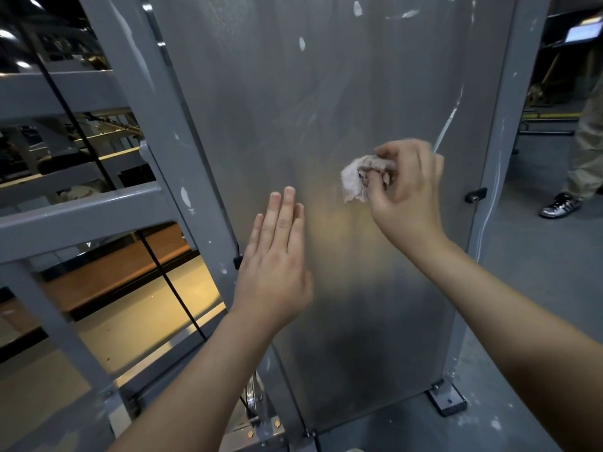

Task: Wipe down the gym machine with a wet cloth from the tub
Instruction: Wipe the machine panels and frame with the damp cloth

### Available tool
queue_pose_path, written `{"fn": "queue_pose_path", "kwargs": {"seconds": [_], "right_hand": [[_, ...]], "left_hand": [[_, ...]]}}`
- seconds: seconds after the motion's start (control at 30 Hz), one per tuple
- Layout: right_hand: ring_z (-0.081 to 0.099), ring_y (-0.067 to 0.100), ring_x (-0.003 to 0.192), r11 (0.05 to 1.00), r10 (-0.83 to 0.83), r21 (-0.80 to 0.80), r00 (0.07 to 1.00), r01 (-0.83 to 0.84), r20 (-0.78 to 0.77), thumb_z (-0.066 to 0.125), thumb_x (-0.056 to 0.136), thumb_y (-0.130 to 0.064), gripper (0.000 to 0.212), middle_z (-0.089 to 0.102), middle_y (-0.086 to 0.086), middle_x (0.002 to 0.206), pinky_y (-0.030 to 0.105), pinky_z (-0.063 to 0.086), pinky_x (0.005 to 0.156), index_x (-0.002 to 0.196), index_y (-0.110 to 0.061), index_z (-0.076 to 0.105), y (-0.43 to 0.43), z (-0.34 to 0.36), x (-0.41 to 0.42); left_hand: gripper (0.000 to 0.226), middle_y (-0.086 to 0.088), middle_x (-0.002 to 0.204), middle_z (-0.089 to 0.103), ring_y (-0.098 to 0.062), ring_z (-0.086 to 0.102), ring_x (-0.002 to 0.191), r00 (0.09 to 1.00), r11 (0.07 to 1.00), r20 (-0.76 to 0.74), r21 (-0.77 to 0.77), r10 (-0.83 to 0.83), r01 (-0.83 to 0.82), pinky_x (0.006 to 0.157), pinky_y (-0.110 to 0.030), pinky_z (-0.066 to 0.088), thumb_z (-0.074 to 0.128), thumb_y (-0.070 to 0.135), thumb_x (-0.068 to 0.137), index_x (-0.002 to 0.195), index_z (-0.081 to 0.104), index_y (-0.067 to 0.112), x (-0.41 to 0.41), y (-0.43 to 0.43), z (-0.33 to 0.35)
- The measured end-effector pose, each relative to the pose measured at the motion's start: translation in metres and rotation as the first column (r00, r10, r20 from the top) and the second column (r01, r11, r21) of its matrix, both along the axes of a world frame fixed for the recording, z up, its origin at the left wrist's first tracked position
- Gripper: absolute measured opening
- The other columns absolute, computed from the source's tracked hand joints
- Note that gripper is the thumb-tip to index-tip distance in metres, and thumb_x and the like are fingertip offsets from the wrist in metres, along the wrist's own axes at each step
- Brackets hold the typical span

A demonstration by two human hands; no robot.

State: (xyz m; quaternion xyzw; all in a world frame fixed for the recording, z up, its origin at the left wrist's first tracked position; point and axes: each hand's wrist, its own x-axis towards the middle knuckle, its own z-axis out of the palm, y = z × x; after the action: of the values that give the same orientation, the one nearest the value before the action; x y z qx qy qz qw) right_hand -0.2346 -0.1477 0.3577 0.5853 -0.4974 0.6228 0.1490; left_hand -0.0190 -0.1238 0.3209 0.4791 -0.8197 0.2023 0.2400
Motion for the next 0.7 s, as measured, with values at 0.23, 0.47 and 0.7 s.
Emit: {"fn": "queue_pose_path", "kwargs": {"seconds": [0.23,0.47,0.7], "right_hand": [[0.054,0.031,0.100,0.995,-0.061,-0.091,0.989,0.049,-0.138,0.068,0.098,-0.019,0.027,0.048,0.022,0.118,0.038,0.052,0.091,0.120,-0.004,0.068,-0.006,-0.031,0.017],[0.059,0.038,0.099,0.971,-0.106,-0.236,0.951,0.036,-0.292,0.066,0.100,-0.013,0.023,0.061,0.020,0.120,0.035,0.047,0.093,0.120,-0.002,0.071,-0.019,-0.009,0.006],[0.062,0.041,0.111,0.971,-0.013,-0.224,0.924,-0.079,-0.382,0.064,0.096,0.002,0.035,0.062,0.024,0.129,0.044,0.049,0.101,0.131,0.004,0.065,-0.023,-0.038,0.013]], "left_hand": [[0.091,-0.010,0.169,-0.022,-0.024,-0.024,0.155,1.000,1.000,-0.001,-0.002,-0.005,0.005,0.128,-0.047,0.002,0.050,0.011,0.085,0.162,0.003,0.004,0.000,-0.001,-0.001],[0.094,-0.010,0.170,-0.017,-0.026,-0.019,0.156,1.000,1.000,-0.015,-0.026,0.003,-0.003,0.128,-0.047,0.001,0.056,0.014,0.081,0.162,0.009,0.002,-0.003,-0.006,-0.005],[0.095,-0.012,0.171,-0.010,-0.026,-0.014,0.157,1.000,0.999,-0.028,-0.051,0.002,-0.003,0.129,-0.045,0.000,0.057,0.012,0.078,0.161,0.013,0.001,-0.004,-0.008,-0.006]]}}
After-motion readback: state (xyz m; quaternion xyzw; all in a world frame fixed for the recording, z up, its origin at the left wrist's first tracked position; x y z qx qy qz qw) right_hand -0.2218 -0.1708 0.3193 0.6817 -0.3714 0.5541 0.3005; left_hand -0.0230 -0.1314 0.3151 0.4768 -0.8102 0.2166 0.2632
